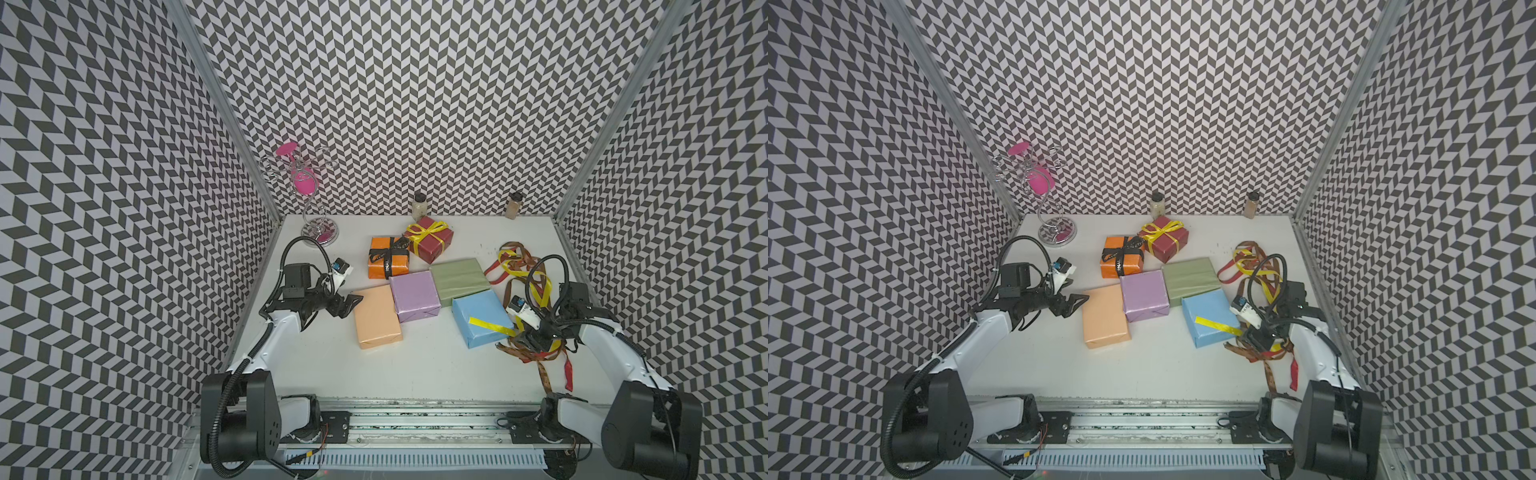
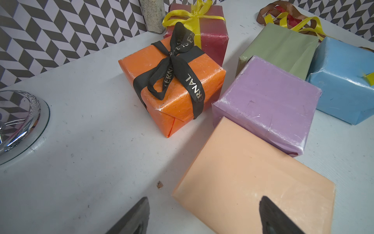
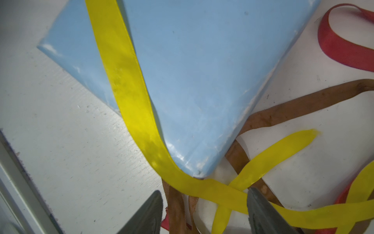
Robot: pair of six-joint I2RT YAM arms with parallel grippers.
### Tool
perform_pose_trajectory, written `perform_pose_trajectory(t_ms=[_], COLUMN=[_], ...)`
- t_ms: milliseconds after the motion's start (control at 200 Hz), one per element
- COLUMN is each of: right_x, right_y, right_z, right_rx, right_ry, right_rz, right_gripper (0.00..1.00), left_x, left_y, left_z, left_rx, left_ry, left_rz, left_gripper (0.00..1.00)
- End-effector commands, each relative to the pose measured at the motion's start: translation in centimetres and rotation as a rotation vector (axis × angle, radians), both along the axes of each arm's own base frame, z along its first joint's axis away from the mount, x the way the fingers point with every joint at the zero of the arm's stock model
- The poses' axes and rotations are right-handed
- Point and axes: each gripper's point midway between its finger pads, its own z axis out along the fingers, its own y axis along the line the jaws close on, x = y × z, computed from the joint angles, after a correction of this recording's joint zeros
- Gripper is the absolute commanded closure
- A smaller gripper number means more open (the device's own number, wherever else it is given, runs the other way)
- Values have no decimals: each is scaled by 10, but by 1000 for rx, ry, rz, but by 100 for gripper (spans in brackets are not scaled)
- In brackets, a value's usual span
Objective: Untie the ribbon bows on the gift boxes
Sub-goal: Move the ribbon to the center of the board.
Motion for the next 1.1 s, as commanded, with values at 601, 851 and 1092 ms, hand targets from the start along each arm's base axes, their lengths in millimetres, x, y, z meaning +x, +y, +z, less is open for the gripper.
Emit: perform_pose_trajectory(t_ms=[601, 851, 1092], right_x=[3, 10, 39], right_y=[8, -5, -74], right_z=[-13, 3, 36], right_rx=[67, 28, -29], right_ry=[59, 19, -82], right_rz=[46, 1, -223], right_gripper=[96, 99, 100], left_x=[9, 9, 11], left_y=[0, 0, 0], left_z=[10, 12, 16], left_rx=[6, 10, 11], left_ry=[-36, -41, -52], left_rz=[5, 2, -1], left_gripper=[15, 15, 15])
